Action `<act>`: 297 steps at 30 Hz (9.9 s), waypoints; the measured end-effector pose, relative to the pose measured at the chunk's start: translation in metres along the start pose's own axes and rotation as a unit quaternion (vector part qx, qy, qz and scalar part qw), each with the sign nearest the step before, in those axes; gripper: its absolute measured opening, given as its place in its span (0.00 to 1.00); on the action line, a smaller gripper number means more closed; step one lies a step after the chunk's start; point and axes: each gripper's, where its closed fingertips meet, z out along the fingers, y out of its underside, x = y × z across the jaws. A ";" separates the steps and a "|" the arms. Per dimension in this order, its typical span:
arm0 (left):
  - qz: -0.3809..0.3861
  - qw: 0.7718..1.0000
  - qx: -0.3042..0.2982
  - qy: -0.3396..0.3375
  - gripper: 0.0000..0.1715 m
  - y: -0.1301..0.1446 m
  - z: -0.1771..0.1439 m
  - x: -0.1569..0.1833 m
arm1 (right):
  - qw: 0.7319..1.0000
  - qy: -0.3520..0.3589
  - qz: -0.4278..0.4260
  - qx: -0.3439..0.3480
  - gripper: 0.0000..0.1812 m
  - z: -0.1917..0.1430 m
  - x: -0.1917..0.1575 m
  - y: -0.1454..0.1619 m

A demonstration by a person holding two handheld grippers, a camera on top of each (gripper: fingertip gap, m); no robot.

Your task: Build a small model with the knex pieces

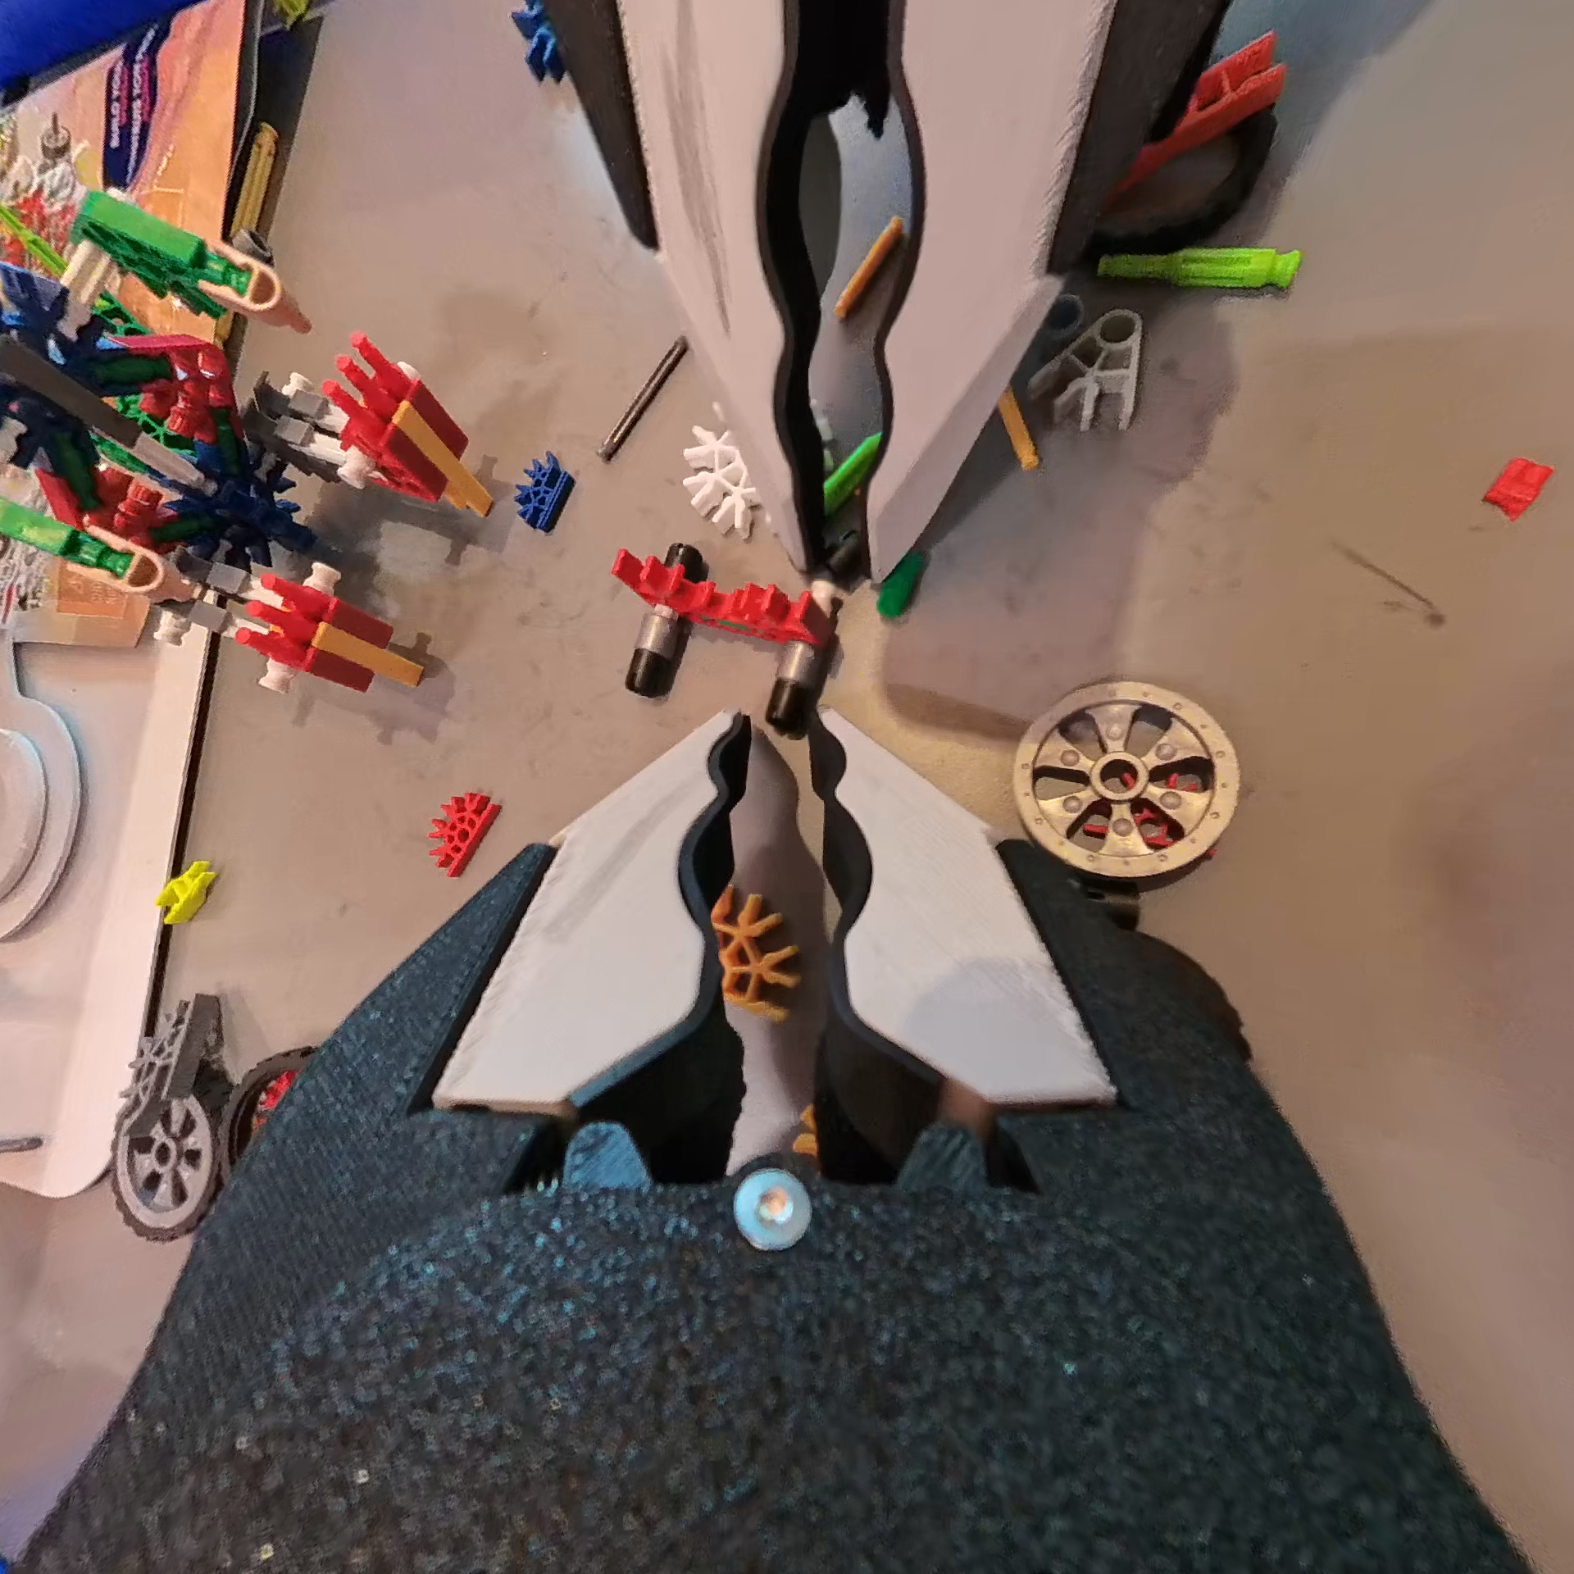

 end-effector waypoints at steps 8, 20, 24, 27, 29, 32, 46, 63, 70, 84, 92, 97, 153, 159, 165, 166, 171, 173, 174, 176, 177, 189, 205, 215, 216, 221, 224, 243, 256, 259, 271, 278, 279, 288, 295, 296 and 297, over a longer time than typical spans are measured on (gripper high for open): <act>0.005 1.000 0.001 0.010 0.05 -0.001 0.001 0.001 | 1.000 0.021 -0.001 -0.005 0.15 -0.004 0.006 0.000; 0.009 1.000 0.002 0.017 0.04 -0.002 0.003 0.001 | 0.999 0.039 0.006 0.006 0.03 -0.004 0.006 0.000; 0.010 1.000 0.003 0.022 0.04 -0.002 0.004 0.001 | 0.999 0.038 -0.003 0.008 0.03 -0.004 0.007 0.001; 0.012 1.000 0.004 0.019 0.04 -0.003 0.004 0.001 | 0.999 0.037 -0.006 0.011 0.03 -0.004 0.007 0.000; 0.012 1.000 0.004 0.015 0.04 -0.003 0.004 0.001 | 0.999 0.043 -0.009 0.012 0.02 -0.004 0.008 0.000; 0.015 1.000 0.002 0.006 0.04 -0.003 0.004 0.001 | 0.999 0.052 -0.007 0.013 0.02 -0.004 0.008 0.000; 0.015 0.999 -0.019 -0.044 0.03 -0.005 0.005 0.001 | 0.996 0.043 0.065 0.049 0.01 -0.004 0.002 -0.002; 0.038 0.998 -0.023 -0.055 0.03 -0.005 0.004 0.001 | 0.994 0.056 0.063 0.068 0.00 -0.005 0.000 -0.004; 0.024 0.998 -0.016 -0.060 0.03 -0.006 0.005 0.001 | 0.995 0.067 0.038 0.069 0.00 -0.004 0.000 -0.005; 0.029 0.997 -0.013 -0.072 0.03 -0.007 0.005 0.002 | 0.992 0.050 0.092 0.076 0.00 -0.004 0.001 -0.006; 0.024 0.998 -0.001 -0.065 0.03 -0.007 0.005 0.002 | 0.992 0.048 0.090 0.076 0.00 -0.004 0.000 -0.006; 0.036 0.999 -0.005 -0.035 0.04 -0.006 0.004 0.005 | 0.993 0.049 0.084 0.074 0.00 -0.005 -0.001 -0.004; 0.027 0.998 0.049 0.026 0.04 -0.006 0.004 0.004 | 0.996 0.015 0.041 0.073 0.05 -0.005 -0.001 0.004; 0.029 0.998 0.050 0.029 0.04 -0.006 0.004 0.004 | 0.997 0.022 0.033 0.070 0.02 -0.005 0.002 0.005; 0.030 0.998 0.050 0.030 0.04 -0.007 0.005 0.004 | 0.997 0.028 0.036 0.070 0.05 -0.005 0.006 0.005; 0.030 0.998 0.050 0.031 0.04 -0.007 0.005 0.004 | 0.996 0.029 0.036 0.072 0.05 -0.006 0.007 0.005; 0.031 0.998 0.051 0.030 0.04 -0.008 0.006 0.004 | 0.997 0.024 0.026 0.069 0.05 -0.004 0.005 0.004; 0.031 0.998 0.051 0.030 0.04 -0.008 0.006 0.004 | 0.997 0.022 0.028 0.071 0.04 -0.004 0.006 0.004; 0.031 0.998 0.051 0.031 0.03 -0.008 0.006 0.004 | 0.997 0.022 0.027 0.073 0.04 -0.004 0.006 0.004; 0.031 0.998 0.050 0.031 0.03 -0.008 0.006 0.004 | 0.997 0.024 0.024 0.075 0.04 -0.003 0.006 0.004; 0.030 0.998 0.050 0.033 0.03 -0.008 0.006 0.004 | 0.997 0.023 0.024 0.075 0.04 -0.003 0.006 0.003; 0.029 0.998 0.047 0.033 0.02 -0.009 0.007 0.006 | 0.997 0.015 0.000 0.070 0.03 -0.002 0.005 0.002; 0.037 0.998 0.051 0.021 0.04 -0.010 0.007 0.005 | 0.996 0.008 0.009 0.089 0.04 -0.003 0.006 0.004; 0.041 0.998 0.050 0.021 0.04 -0.011 0.008 0.005 | 0.995 0.022 0.009 0.094 0.04 -0.005 0.013 0.004; 0.041 0.998 0.050 0.022 0.04 -0.011 0.008 0.006 | 0.995 0.023 0.010 0.094 0.04 -0.005 0.014 0.004; 0.046 0.997 0.048 0.027 0.04 -0.012 0.007 0.009 | 0.995 0.034 0.008 0.090 0.02 -0.004 0.017 0.005; 0.049 0.997 0.049 0.026 0.04 -0.012 0.007 0.011 | 0.995 0.039 0.007 0.090 0.02 -0.004 0.019 0.005; 0.000 0.995 0.102 -0.018 0.07 -0.021 -0.011 -0.020 | 0.977 0.095 0.045 0.183 0.07 -0.033 0.048 -0.011; -0.047 0.993 0.090 -0.053 0.15 -0.008 -0.011 -0.045 | 0.971 0.104 0.072 0.204 0.09 -0.040 0.058 -0.008; -0.049 0.995 0.078 -0.047 0.15 -0.004 -0.008 -0.044 | 0.973 0.098 0.066 0.197 0.09 -0.036 0.055 -0.007; -0.016 0.998 0.055 -0.005 0.06 -0.001 0.000 -0.022 | 0.971 0.107 0.069 0.201 0.09 -0.040 0.058 -0.007; -0.005 0.999 0.053 0.002 0.07 0.000 -0.004 -0.020 | 0.954 0.138 0.097 0.249 0.09 -0.068 0.073 -0.011; -0.011 0.999 0.051 -0.003 0.09 0.001 -0.004 -0.023 | 0.950 0.144 0.101 0.257 0.09 -0.074 0.075 -0.012; -0.006 0.998 0.054 0.024 0.09 -0.003 -0.001 -0.009 | 0.952 0.171 0.099 0.234 0.09 -0.083 0.071 -0.012; -0.022 0.998 0.052 -0.003 0.12 -0.001 -0.005 -0.022 | 0.955 0.192 0.107 0.197 0.09 -0.092 0.066 -0.002; -0.024 0.998 0.051 -0.006 0.13 -0.001 -0.005 -0.024 | 0.956 0.195 0.109 0.191 0.09 -0.094 0.065 0.000; -0.025 0.998 0.048 -0.009 0.14 0.000 -0.004 -0.024 | 0.956 0.201 0.110 0.184 0.09 -0.096 0.066 0.003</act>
